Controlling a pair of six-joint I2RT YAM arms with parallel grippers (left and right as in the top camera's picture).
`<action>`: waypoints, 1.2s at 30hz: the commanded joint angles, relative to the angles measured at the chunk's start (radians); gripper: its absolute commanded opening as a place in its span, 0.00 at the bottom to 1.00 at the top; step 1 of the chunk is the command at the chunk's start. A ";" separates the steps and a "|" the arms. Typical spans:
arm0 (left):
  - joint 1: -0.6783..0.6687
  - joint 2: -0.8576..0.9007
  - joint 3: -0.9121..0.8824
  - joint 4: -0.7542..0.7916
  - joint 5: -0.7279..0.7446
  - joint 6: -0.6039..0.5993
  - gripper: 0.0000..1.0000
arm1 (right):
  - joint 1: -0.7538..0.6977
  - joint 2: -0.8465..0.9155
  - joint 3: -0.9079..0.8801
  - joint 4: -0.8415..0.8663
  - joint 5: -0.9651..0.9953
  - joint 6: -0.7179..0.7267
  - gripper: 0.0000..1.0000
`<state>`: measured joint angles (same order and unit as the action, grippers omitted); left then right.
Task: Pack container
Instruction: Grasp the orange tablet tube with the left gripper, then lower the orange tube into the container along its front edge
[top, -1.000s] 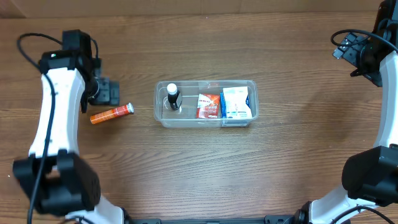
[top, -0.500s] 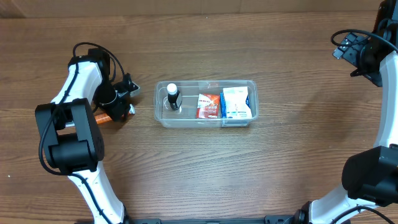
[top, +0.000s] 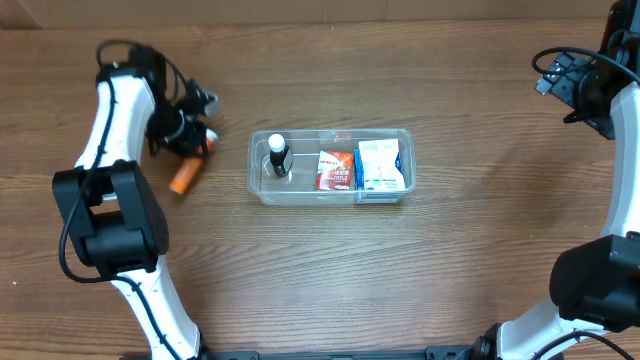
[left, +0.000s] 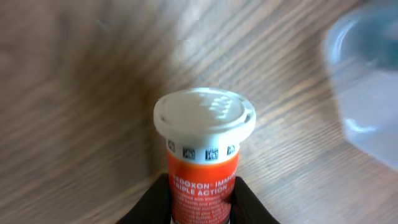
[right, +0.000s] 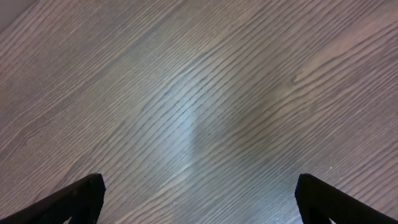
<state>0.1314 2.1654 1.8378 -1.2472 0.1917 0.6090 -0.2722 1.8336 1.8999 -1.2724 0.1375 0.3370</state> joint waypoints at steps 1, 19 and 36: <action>-0.043 -0.006 0.239 -0.127 0.027 0.030 0.04 | 0.003 -0.018 0.017 0.006 0.004 0.004 1.00; -0.647 0.001 0.361 -0.388 -0.068 0.423 0.04 | 0.003 -0.018 0.017 0.006 0.004 0.005 1.00; -0.650 0.006 0.112 -0.183 0.013 0.514 0.04 | 0.003 -0.018 0.017 0.006 0.004 0.004 1.00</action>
<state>-0.5175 2.1681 1.9522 -1.4311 0.1734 1.1034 -0.2722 1.8336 1.8999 -1.2716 0.1371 0.3370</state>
